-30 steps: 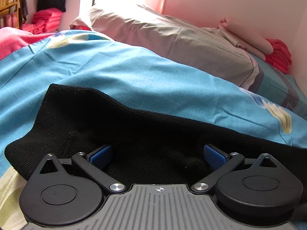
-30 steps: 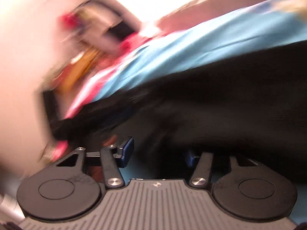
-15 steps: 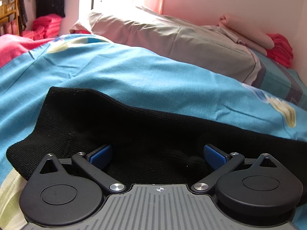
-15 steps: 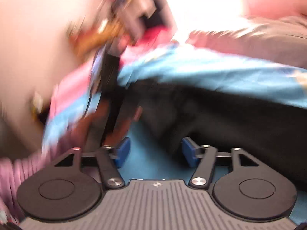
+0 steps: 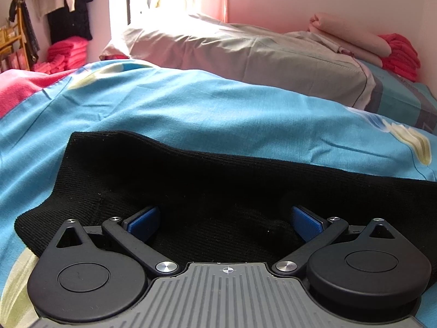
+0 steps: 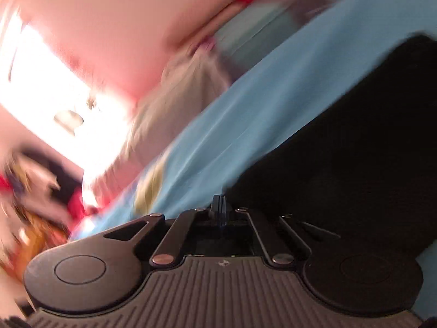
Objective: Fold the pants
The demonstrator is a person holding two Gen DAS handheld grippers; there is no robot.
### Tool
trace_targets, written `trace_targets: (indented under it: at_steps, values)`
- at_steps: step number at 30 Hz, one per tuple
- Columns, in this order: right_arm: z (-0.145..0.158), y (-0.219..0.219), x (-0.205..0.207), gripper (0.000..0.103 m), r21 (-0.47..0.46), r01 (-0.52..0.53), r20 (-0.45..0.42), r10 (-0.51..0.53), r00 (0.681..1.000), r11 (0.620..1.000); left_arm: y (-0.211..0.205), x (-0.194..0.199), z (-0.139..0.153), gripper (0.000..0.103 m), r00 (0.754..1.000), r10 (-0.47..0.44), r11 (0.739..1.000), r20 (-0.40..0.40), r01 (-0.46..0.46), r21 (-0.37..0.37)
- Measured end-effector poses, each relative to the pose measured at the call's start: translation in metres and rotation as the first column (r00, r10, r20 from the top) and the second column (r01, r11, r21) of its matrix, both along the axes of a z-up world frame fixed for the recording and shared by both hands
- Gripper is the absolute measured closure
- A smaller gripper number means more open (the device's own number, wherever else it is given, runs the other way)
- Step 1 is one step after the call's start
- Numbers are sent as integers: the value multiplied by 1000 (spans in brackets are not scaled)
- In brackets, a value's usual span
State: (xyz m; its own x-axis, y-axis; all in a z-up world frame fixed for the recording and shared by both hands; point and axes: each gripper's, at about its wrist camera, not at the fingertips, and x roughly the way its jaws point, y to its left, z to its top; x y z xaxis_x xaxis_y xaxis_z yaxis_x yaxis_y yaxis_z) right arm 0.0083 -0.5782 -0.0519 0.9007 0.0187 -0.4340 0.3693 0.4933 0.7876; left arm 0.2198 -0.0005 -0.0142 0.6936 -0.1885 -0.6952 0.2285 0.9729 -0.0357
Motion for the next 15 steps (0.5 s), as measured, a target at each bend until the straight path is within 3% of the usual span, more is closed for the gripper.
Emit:
trace_targets:
  at_steps: [3,6,7,9,11,15]
  values:
    - [10,-36,-32,103,-124,243,-82,-254,964,962,-2,-1,-1,0,1000,2,1000,5,-2,16]
    - [27,-40,-60,102,-190,412,-171,-444,880,891,-2,-1,-1,0,1000,2,1000,7,-3,20]
    - [33,-29,-67,98,-212,413,-149,-447,882,886,-2,-1,-1,0,1000,3,1000,7,-3,18]
    - [50,6,-73,57,-297,360,-127,-411,903,884,-2,-1,-1,0,1000,4,1000,6,-4,14]
    - [64,43,-80,38,-322,296,-102,-344,934,899,-2,-2,-1,0,1000,3,1000,7,-3,16]
    - [56,86,-85,33,-113,87,-130,-101,986,990,0,-1,0,0,1000,2,1000,3,-2,4]
